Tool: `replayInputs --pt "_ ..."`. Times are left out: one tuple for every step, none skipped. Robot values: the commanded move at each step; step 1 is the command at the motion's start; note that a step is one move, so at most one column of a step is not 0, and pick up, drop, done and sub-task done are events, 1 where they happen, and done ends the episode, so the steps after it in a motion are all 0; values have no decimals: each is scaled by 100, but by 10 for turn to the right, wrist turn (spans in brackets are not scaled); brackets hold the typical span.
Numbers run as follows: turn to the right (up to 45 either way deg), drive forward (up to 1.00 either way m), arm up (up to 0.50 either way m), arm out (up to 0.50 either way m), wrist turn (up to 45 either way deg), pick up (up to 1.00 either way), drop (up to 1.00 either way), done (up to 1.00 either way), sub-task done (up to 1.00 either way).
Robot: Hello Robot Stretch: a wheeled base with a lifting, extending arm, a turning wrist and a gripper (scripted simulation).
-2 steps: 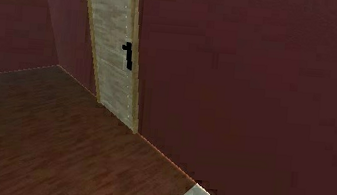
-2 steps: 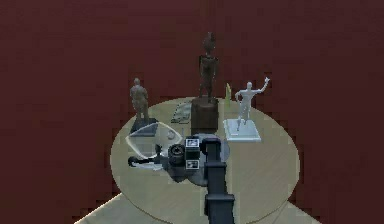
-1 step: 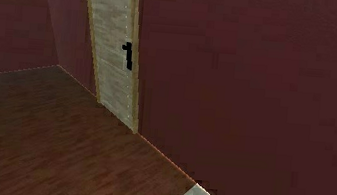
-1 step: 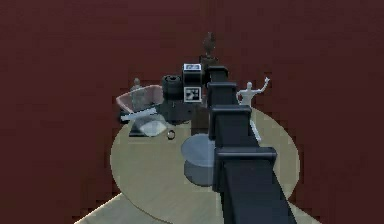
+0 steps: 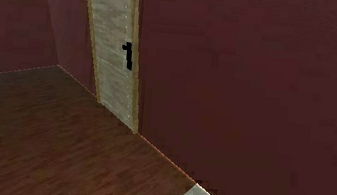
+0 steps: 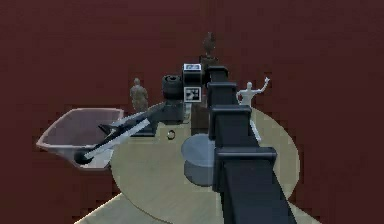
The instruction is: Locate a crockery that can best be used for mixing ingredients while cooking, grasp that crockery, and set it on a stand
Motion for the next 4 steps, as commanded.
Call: replayInputs --pt "0 0 0 0 -450 0 0 0 0" --pt "0 0 0 -24 0 0 0 0 0" --pt "-450 0 0 0 0 0 0 0 0" --pt "-450 0 0 0 0 0 0 0 0"
